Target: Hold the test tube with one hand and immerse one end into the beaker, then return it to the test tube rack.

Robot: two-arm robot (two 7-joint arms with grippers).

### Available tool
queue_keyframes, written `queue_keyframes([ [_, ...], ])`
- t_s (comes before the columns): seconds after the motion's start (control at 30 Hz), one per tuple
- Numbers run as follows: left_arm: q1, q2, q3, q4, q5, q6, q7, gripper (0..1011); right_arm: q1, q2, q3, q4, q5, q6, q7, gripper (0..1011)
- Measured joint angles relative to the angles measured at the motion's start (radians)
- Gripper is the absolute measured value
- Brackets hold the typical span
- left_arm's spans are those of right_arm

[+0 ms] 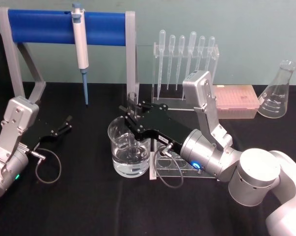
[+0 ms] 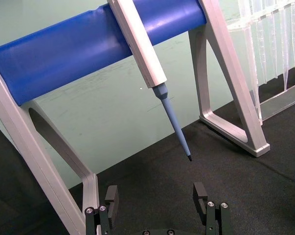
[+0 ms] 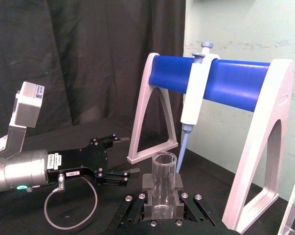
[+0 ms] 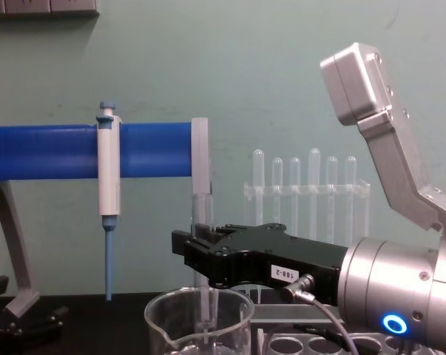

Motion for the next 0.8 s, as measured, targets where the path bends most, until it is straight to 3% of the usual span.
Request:
queue_keyframes([
  [0.8, 0.000, 0.000, 0.000, 0.000, 0.000, 0.000, 0.000, 1000, 0.000, 0.000, 0.000, 0.000, 0.000, 0.000, 0.000, 228],
])
